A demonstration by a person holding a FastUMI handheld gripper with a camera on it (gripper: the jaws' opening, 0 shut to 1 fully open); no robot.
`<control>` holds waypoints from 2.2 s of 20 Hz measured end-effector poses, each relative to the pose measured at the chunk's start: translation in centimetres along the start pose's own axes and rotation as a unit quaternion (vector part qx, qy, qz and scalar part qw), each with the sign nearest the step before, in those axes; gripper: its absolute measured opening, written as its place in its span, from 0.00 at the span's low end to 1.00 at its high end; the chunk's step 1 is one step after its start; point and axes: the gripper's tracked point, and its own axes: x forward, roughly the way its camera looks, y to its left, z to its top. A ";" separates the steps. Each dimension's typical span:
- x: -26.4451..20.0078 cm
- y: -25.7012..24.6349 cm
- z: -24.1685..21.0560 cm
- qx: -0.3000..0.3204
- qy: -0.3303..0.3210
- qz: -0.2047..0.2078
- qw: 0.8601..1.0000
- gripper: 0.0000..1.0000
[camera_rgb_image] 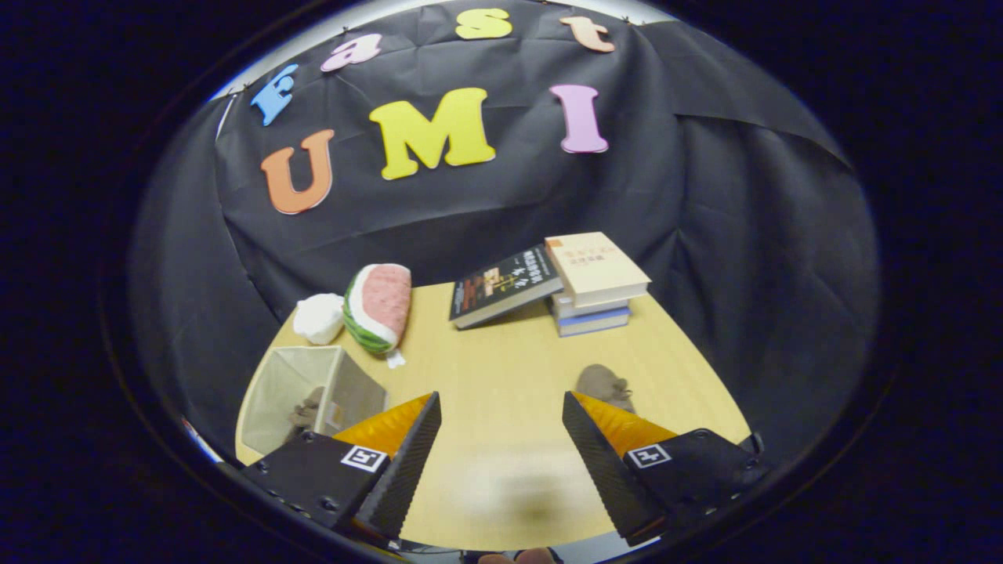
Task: Open the storage box then place both shoes into the box .Put the left shoe in first, then the right shoe, with the right side of both shoes facing outward in a uniform manner.
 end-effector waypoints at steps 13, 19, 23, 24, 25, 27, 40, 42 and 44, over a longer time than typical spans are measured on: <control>11.8 -15.1 -8.9 -0.051 0.125 -0.049 0.990 0.96; 16.0 -15.0 -11.0 -0.036 0.171 -0.026 0.984 0.72; 16.6 -14.4 -11.7 -0.026 0.192 -0.016 0.981 0.30; 16.8 -14.5 -11.7 -0.026 0.193 -0.018 0.981 0.23; 16.7 -14.7 -11.7 -0.029 0.196 -0.022 0.980 0.16; 16.7 -14.7 -11.5 -0.011 0.200 -0.024 0.980 0.00; 9.7 -5.8 -6.5 0.125 0.171 0.034 0.977 0.00; 8.0 -2.3 -4.4 0.122 0.158 0.042 0.979 0.00; 6.5 1.8 -2.6 0.124 0.150 0.047 0.980 0.00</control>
